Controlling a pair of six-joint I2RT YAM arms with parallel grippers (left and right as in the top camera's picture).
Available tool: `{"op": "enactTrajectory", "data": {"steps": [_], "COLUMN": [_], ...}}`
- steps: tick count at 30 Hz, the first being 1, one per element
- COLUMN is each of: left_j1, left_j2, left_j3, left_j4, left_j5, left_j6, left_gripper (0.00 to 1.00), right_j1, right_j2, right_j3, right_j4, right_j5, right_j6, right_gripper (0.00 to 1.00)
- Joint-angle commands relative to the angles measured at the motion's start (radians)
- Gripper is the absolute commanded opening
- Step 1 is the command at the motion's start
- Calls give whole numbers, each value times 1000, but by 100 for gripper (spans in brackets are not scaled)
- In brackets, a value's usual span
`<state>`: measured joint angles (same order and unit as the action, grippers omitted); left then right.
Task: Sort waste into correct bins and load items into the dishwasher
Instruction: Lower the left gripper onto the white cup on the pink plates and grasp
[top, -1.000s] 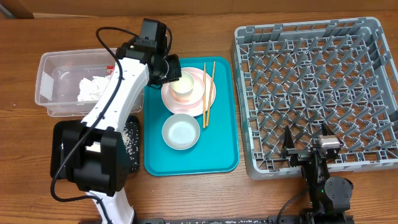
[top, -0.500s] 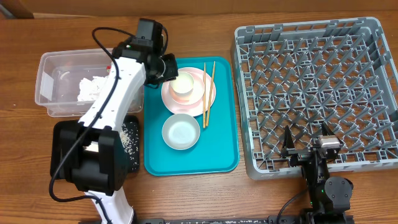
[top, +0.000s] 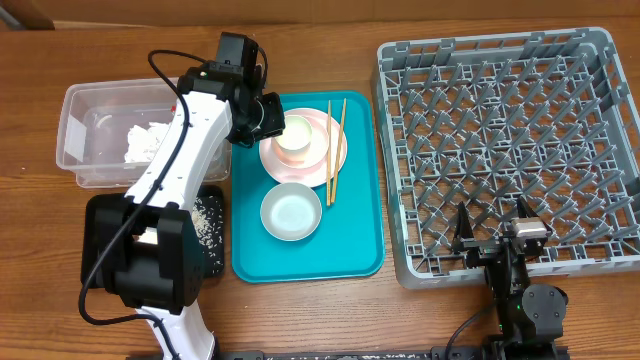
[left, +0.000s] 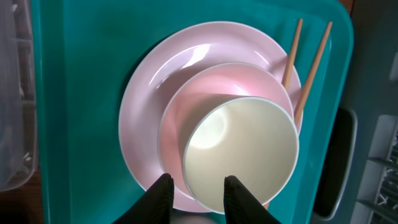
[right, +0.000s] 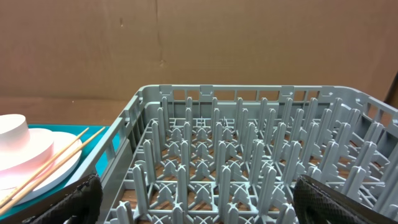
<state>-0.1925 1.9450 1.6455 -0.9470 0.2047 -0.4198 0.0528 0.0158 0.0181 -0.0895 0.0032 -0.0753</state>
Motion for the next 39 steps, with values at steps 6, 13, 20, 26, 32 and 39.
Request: {"op": "enactTrajectory", "data": {"steps": [6, 13, 20, 26, 32, 39], "left_j1": [-21, -46, -50, -50, -50, -50], "left_j2": [-12, 6, 15, 17, 30, 68], "left_j3": [-5, -8, -8, -8, -8, -8], "left_j4": [-9, -3, -14, 0, 6, 48], "left_j5": [-28, -28, -67, -87, -93, -93], "left_j6": [-16, -15, -15, -15, -15, -16], "left_gripper": [31, 34, 34, 36, 36, 35], "right_j1": [-4, -4, -4, -4, -4, -4], "right_j2": [-3, -3, -3, -3, -3, -3], "right_j3": [-10, -10, -10, -10, -10, -10], "right_j4": [5, 5, 5, 5, 5, 5], "right_j5": [-6, -6, -6, -6, -6, -6], "right_j6": [0, 0, 0, 0, 0, 0], "right_gripper": [100, 100, 100, 100, 100, 100]}}
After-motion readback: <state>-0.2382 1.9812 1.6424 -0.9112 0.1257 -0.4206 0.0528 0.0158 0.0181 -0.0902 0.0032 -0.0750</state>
